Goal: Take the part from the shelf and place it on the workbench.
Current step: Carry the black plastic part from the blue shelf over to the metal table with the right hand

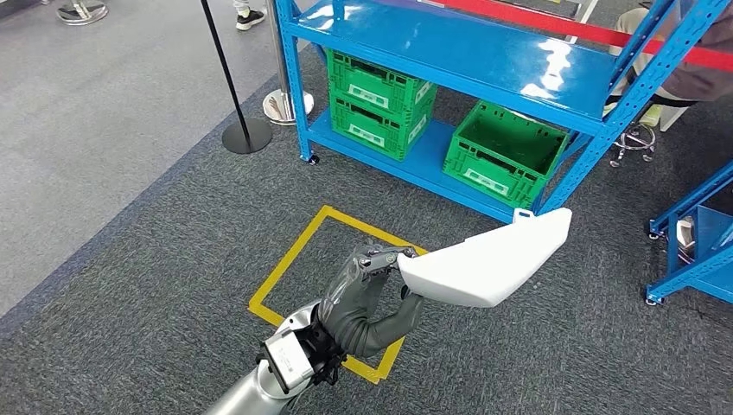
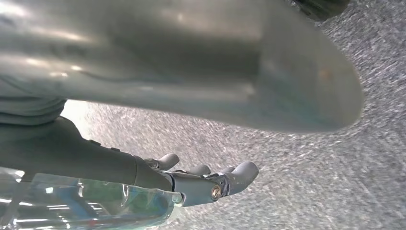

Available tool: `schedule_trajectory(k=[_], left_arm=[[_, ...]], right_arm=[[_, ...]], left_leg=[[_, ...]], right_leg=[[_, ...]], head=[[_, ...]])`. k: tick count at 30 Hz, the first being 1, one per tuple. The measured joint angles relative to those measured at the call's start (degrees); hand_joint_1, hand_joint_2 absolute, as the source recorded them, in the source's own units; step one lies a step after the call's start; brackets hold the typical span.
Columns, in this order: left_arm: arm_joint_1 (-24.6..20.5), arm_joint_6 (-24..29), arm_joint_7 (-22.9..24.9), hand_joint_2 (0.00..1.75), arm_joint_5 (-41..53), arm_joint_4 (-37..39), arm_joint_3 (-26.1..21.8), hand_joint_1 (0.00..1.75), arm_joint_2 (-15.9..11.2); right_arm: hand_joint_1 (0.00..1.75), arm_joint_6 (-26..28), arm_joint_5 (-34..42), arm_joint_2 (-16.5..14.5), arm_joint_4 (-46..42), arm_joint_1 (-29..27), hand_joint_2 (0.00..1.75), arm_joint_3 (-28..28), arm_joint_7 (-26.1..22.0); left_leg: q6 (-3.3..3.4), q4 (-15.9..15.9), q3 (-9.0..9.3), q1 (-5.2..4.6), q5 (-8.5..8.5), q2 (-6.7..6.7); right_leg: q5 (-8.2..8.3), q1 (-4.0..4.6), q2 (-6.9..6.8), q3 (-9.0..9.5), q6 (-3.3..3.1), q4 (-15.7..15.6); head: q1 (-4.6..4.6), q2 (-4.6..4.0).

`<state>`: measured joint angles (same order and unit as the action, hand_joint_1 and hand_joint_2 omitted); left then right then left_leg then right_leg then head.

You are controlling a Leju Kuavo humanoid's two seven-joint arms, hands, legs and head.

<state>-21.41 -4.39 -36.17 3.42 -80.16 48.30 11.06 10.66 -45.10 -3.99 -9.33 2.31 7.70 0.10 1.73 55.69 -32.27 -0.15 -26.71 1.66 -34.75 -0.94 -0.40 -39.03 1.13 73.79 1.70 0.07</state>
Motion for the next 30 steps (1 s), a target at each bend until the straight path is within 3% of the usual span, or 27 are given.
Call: schedule_trajectory(k=[1, 3, 5, 7, 9, 11, 13, 14, 15, 17, 19, 21, 23, 25, 27, 29, 30], left_arm=[[-0.01, 0.04, 0.00, 1.75, -0.05, 0.07, 0.00, 1.75, -0.02], [-0.06, 0.13, 0.01, 1.75, -0.16, 0.11, -0.01, 1.75, 0.05], [-0.12, 0.18, 0.01, 1.75, -0.25, 0.13, -0.01, 1.75, 0.13], [-0.15, 0.20, 0.00, 1.75, -0.32, 0.16, -0.01, 1.75, 0.13], [-0.22, 0.20, 0.00, 1.75, -0.36, 0.19, -0.01, 1.75, 0.09], [-0.34, 0.20, 0.02, 1.75, -0.37, 0.22, 0.04, 1.75, 0.09], [-0.40, 0.20, 0.15, 1.75, -0.38, 0.32, 0.09, 1.75, 0.03], [-0.39, 0.20, 0.25, 1.75, -0.38, 0.39, 0.09, 1.75, -0.03], [-0.39, 0.20, 0.34, 1.75, -0.39, 0.46, 0.09, 1.75, -0.08], [-0.42, 0.20, 0.45, 1.75, -0.40, 0.53, 0.09, 1.75, -0.07], [-0.56, 0.20, 0.47, 1.75, -0.40, 0.54, 0.10, 1.75, 0.11], [-0.68, 0.19, 0.51, 1.75, -0.43, 0.54, 0.11, 1.75, 0.26], [-0.67, 0.11, 0.60, 1.75, -0.45, 0.54, 0.11, 1.75, 0.32], [-0.70, -0.01, 0.68, 1.75, -0.45, 0.54, 0.13, 1.75, 0.53], [-0.74, -0.07, 0.73, 1.75, -0.45, 0.55, 0.20, 1.75, 0.80], [-0.65, -0.07, 0.82, 1.75, -0.44, 0.66, 0.25, 1.75, 0.89], [-0.61, -0.07, 0.85, 1.75, -0.44, 0.74, 0.26, 1.75, 0.88]], right_arm=[[0.00, -0.01, -0.03, 0.01, 0.00, 0.01, 0.00, -0.01, 0.02], [0.00, -0.02, -0.08, 0.06, 0.01, 0.02, 0.00, -0.02, 0.03], [0.00, -0.02, -0.15, 0.09, 0.01, 0.00, 0.00, -0.05, 0.04], [0.00, -0.02, -0.22, 0.06, 0.01, 0.02, 0.00, -0.07, 0.07], [0.00, -0.01, -0.26, 0.01, 0.00, 0.09, 0.00, -0.06, 0.10], [0.00, 0.01, -0.35, -0.09, -0.02, 0.04, 0.00, -0.07, 0.11], [0.00, 0.01, -0.49, -0.14, -0.02, -0.14, 0.00, -0.07, 0.17], [0.00, 0.01, -0.54, -0.13, -0.02, -0.20, 0.00, -0.07, 0.20], [0.00, 0.01, -0.57, -0.11, -0.02, -0.20, 0.00, -0.07, 0.25], [0.00, 0.01, -0.62, -0.17, -0.02, -0.07, 0.00, -0.07, 0.31], [0.00, 0.02, -0.65, -0.28, -0.03, 0.06, 0.00, -0.07, 0.41], [0.00, 0.04, -0.65, -0.34, -0.05, 0.13, 0.00, -0.07, 0.59], [0.00, 0.09, -0.64, -0.42, -0.09, 0.22, 0.00, -0.07, 0.74], [0.00, 0.15, -0.62, -0.45, -0.14, 0.23, 0.00, -0.06, 0.79], [0.00, 0.17, -0.60, -0.45, -0.15, 0.09, 0.00, -0.06, 0.80], [0.00, 0.18, -0.58, -0.42, -0.15, -0.18, 0.00, -0.05, 0.84], [0.00, 0.18, -0.57, -0.38, -0.15, -0.26, 0.00, -0.05, 0.85]], left_leg=[[0.02, 0.08, -0.03, -0.16, 0.07, 0.64], [-0.08, 0.35, -0.14, -0.43, 0.16, 1.89], [-0.49, 0.62, -0.61, -0.43, 0.40, 2.98], [-1.24, 0.64, -1.20, -0.28, 0.86, 4.06], [-1.93, 1.39, -1.83, -0.31, 0.28, 3.20], [-2.48, 6.01, -3.97, -0.24, -2.81, 0.61], [-3.02, 13.72, -7.48, 0.08, -6.42, -0.81], [-3.21, 16.22, -8.53, 0.25, -7.14, -1.02], [-3.32, 16.69, -8.54, 0.39, -6.85, -1.18], [-3.31, 10.82, -4.88, 0.54, -3.79, -2.08], [-2.94, 3.01, -0.35, 0.27, -1.30, -4.37], [-2.30, 0.17, 0.98, -0.16, -0.73, -5.23], [-1.49, -0.03, 0.62, -0.19, -0.23, -4.00], [-0.65, -0.43, 0.44, 0.10, 0.39, -2.91], [-0.10, -0.56, 0.15, 0.24, 0.83, -1.81], [0.04, -0.49, -0.23, 0.18, 1.11, -0.37], [-0.01, -0.42, -0.36, 0.18, 1.23, 0.39]], right_leg=[[1.61, 0.09, 0.34, 1.49, -0.42, -2.63], [5.15, 0.20, 2.40, 5.83, -1.45, -10.99], [6.30, 0.27, 4.22, 8.17, -1.84, -15.74], [6.28, 0.35, 3.86, 8.40, -1.79, -16.39], [6.70, 0.16, 2.64, 8.46, -1.97, -16.79], [6.99, -0.03, 1.22, 8.42, -2.17, -17.04], [7.05, 0.00, -0.39, 8.17, -2.26, -16.97], [7.07, 0.01, -1.24, 8.06, -2.28, -16.91], [7.09, 0.01, -2.06, 7.96, -2.29, -16.85], [7.08, 0.01, -3.47, 7.97, -2.24, -16.76], [7.03, 0.24, -4.53, 8.02, -1.88, -16.69], [7.09, 0.45, -5.44, 8.02, -1.26, -16.66], [7.10, 0.30, -6.13, 7.99, -0.60, -16.68], [5.48, 0.10, -4.22, 7.20, -0.06, -14.79], [1.72, 0.02, -1.20, 4.56, 0.22, -8.43], [-1.14, 0.02, -0.12, 1.42, 0.34, -1.10], [-1.05, 0.01, 0.02, 1.02, 0.33, -0.01]], head=[[0.02, 0.00], [0.02, 0.00], [0.05, 0.00], [0.16, 0.00], [0.10, 0.00], [-0.15, 0.00], [-0.32, 0.00], [-0.33, 0.00], [-0.35, 0.00], [-0.36, 0.00], [-0.36, 0.00], [-0.25, 0.00], [-0.17, 0.00], [-0.02, 0.00], [0.30, 0.00], [0.43, 0.00], [0.46, 0.00]])
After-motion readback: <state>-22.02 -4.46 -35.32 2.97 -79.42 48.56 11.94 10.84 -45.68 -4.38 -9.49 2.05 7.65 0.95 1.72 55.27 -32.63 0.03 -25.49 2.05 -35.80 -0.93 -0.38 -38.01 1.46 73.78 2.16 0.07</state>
